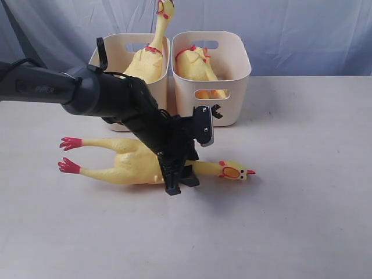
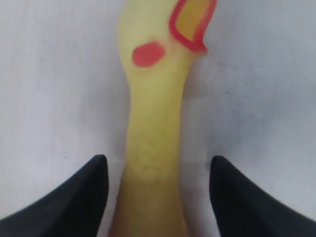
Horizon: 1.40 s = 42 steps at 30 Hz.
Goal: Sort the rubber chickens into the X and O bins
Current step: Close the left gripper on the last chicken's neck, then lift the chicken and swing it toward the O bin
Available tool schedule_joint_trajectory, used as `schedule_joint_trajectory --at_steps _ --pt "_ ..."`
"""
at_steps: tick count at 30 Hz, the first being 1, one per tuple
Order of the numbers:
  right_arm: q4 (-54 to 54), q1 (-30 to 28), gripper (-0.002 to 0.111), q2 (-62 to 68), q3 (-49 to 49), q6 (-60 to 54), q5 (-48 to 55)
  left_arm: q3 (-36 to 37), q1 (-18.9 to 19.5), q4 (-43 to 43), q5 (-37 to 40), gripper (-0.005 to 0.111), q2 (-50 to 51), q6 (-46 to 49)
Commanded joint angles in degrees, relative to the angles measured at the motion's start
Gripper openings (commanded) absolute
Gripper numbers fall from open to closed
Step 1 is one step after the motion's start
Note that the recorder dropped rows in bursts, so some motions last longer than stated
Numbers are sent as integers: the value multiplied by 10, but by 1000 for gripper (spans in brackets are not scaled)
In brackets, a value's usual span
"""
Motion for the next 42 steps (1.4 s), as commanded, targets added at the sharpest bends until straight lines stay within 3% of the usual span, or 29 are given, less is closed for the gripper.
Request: schedule_joint_trajectory --at_steps 1,8,14,22,42 --pt "-2 -2 0 -2 2 -1 -1 -4 -2 -2 3 45 7 -1" --pt "-2 -2 0 -2 2 -1 -1 -4 -2 -2 0 16 8 -1" --pt "-2 -2 0 -2 2 -1 -1 -4 -2 -2 2 0 8 -7" --pt "-2 -2 0 -2 2 -1 -1 -4 -2 -2 16 0 -23 -66" --pt "-6 -2 0 -2 2 -1 -1 -4 -2 -26 -18 0 -109 -108"
